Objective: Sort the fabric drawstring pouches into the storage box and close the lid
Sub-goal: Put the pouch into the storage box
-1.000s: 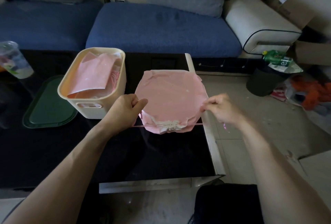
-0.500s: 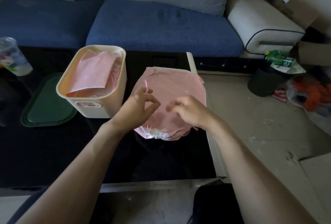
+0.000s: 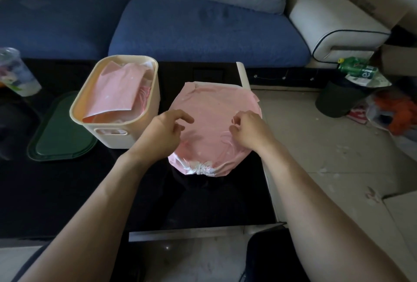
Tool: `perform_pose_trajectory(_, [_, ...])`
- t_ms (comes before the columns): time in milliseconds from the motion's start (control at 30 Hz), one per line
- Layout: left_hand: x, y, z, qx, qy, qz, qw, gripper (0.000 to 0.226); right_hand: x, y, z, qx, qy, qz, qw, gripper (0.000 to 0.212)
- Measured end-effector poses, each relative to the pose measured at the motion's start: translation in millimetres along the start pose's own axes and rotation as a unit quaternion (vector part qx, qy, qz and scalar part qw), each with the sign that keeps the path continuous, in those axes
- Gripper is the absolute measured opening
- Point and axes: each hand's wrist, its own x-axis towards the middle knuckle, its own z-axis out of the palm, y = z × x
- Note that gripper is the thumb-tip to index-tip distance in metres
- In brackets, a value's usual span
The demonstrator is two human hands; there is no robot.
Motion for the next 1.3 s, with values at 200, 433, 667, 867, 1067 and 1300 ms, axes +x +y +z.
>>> perform_pose_trajectory(200, [3,-4,1,0.059,0.102,0.014,0.993,0.038,-23,-19,-14,0.016,-0.023,0.012,1.0,0.04])
perform_pose_trajectory(433, [0,-9,0,0.122,0.131,0.029,0.983,0.029,-38,-22,-17,0.01,-0.145,-0.047,0.988,0.031])
perform_pose_trajectory(667, [-19,0,17,0.19,0.091,0.085,0.974,0.022,-51,-25,-20,-0.059,-0.189,-0.048,0.979,0.05])
perform_pose_trajectory(867, [-20,-1,22,0.315,-0.086,-0.072,0.942,0.058,-51,-26,-13,-0.07,-0.192,-0.054,0.977,0.039])
perform_pose_trajectory(1067, [-17,-5,33,0.318,-0.178,-0.11,0.925,0.04,-48,-26,-11,-0.06,-0.201,-0.042,0.977,0.049])
perform_pose_trajectory(1300, [-16,-2,34,0.118,-0.092,-0.11,0.983,0.024,-44,-19,-1,-0.056,-0.228,-0.036,0.971,0.047])
